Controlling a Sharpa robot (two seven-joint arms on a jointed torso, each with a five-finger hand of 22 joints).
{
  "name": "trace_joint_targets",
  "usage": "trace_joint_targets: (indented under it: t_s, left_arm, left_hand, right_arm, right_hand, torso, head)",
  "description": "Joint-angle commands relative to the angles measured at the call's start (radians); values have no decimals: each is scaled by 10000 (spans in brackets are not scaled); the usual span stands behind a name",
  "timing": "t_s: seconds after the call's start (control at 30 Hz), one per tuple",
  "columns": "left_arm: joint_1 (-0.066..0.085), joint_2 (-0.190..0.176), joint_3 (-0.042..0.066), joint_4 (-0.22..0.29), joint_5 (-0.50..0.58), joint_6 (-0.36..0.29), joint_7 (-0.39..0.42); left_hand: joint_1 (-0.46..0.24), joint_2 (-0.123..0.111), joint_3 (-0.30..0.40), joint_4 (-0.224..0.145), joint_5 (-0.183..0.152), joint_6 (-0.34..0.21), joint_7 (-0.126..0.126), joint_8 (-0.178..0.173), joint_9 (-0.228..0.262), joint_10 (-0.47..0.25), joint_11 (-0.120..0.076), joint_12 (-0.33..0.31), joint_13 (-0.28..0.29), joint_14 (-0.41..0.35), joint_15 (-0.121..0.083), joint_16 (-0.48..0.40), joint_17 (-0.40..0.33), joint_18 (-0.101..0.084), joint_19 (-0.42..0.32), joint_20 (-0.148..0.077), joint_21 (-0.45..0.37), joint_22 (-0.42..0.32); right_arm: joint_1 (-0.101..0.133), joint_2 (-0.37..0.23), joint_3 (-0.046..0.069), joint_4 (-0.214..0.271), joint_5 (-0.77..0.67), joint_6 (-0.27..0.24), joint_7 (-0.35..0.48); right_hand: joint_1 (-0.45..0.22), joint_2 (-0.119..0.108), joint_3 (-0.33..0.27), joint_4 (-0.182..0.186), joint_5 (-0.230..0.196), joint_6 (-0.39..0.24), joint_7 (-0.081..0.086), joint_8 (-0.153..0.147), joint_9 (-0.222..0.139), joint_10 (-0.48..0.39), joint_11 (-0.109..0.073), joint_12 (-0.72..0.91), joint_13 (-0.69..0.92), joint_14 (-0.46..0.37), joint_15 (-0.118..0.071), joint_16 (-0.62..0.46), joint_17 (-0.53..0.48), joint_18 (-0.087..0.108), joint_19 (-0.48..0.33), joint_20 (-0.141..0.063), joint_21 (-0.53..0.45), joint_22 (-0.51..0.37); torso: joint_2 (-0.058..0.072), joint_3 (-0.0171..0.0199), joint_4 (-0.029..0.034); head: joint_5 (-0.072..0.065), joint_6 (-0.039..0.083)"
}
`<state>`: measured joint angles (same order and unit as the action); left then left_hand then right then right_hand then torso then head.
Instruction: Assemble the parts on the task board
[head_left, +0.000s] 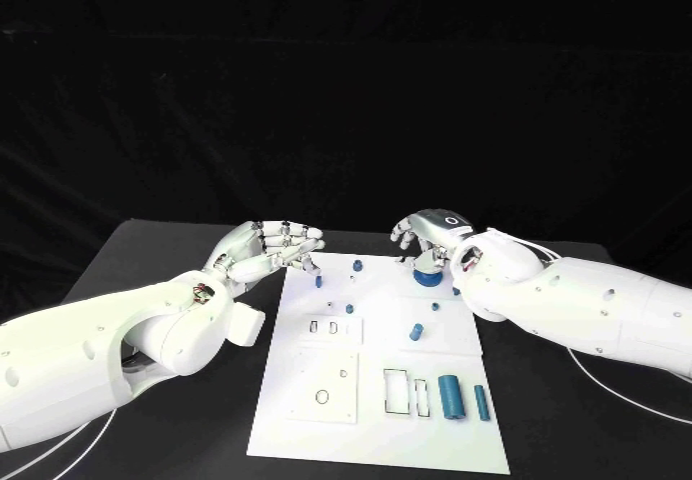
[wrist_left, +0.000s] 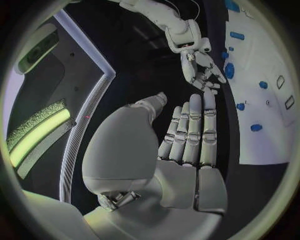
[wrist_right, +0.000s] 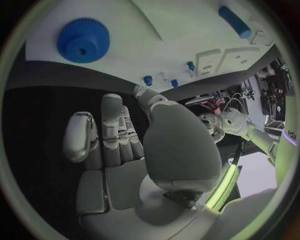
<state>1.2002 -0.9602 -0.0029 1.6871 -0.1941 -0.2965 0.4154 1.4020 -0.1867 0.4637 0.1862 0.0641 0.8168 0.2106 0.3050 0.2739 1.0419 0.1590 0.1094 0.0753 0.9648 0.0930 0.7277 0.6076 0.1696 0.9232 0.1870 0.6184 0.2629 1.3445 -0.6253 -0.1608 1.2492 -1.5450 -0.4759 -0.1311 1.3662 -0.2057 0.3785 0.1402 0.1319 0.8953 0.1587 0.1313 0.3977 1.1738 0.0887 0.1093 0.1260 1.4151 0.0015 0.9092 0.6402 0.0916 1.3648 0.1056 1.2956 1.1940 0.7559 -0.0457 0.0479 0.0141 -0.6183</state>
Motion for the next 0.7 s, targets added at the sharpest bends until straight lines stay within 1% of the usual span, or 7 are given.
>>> trace_joint_targets:
  t_s: [0.03,0.13,0.2,0.23,0.33,0.43,0.7]
  left_arm:
    - [15,14,6,-53,107,171,54]
    - [13,27,4,-92,123,176,59]
    - [12,42,3,-114,132,182,61]
    - [11,50,2,-123,136,184,61]
    - [9,64,0,-140,143,191,61]
    - [8,80,-1,-153,147,197,62]
    - [6,163,-3,-194,150,230,66]
  left_hand:
    - [-35,35,59,-24,-54,-79,82,-43,11,-72,3,-60,-11,-64,7,22,-9,79,-55,-9,61,11]
    - [-35,35,59,-24,-54,-79,82,-43,11,-72,3,-60,-11,-64,7,22,-9,79,-55,-9,61,11]
    - [-35,35,59,-24,-54,-79,82,-43,11,-72,3,-60,-11,-64,7,22,-9,79,-55,-9,61,11]
    - [-35,35,59,-24,-54,-79,82,-43,11,-72,3,-60,-11,-64,7,22,-9,79,-55,-9,61,11]
    - [-35,35,59,-24,-54,-79,82,-43,11,-72,3,-60,-11,-64,7,22,-9,79,-55,-9,61,11]
    - [-35,35,59,-24,-54,-79,82,-43,11,-72,3,-60,-11,-64,7,22,-9,79,-55,-9,61,11]
    - [-35,35,59,-24,-54,-79,82,-43,11,-72,3,-60,-11,-64,7,22,-9,79,-55,-9,61,11]
  right_arm:
    - [25,-352,23,210,1506,81,-120]
    - [41,-654,36,214,2185,415,-215]
    - [47,-816,42,161,2595,683,-258]
    - [48,-883,43,128,2765,823,-273]
    - [51,-1006,46,36,3074,1215,-317]
    - [50,-1042,46,-32,3221,1552,-349]
    - [9,-801,43,-336,3282,1992,-398]
  right_hand:
    - [19,-224,262,49,54,143,-52,7,-8,831,-152,374,258,106,-94,264,246,-130,143,-47,210,294]
    - [-16,-427,301,24,147,261,-87,162,68,1636,-283,1019,748,279,-197,950,1083,-215,347,-142,518,719]
    - [-107,-507,149,41,280,69,-174,434,240,1359,-388,2310,2130,386,-284,1758,2022,-287,486,-248,790,1108]
    - [-94,-552,-72,37,756,-158,-202,623,364,883,-391,3232,3142,482,-332,2271,2650,-341,566,-192,926,1315]
    - [-44,-417,-541,246,764,-650,-160,1096,604,69,-348,5486,5498,672,-213,3434,4224,-381,704,-196,1135,1664]
    - [27,-327,-1089,488,763,-988,-86,1340,687,741,-280,8420,8360,887,-170,4357,5544,-453,893,-141,1369,2006]
    - [390,-131,-1823,977,735,-1309,-14,1663,723,1176,-193,10290,10234,1049,-86,5116,6664,-515,1056,-58,1568,2318]
  torso:
    - [-94,54,-78]
    - [-117,72,-103]
    - [-130,93,-116]
    - [-134,102,-122]
    - [-143,129,-156]
    - [-147,148,-193]
    - [-127,120,-97]
  head:
    - [31,-35]
    - [-11,-65]
    - [-82,-74]
    - [-102,-87]
    - [-75,-109]
    - [-88,-117]
    - [-156,-148]
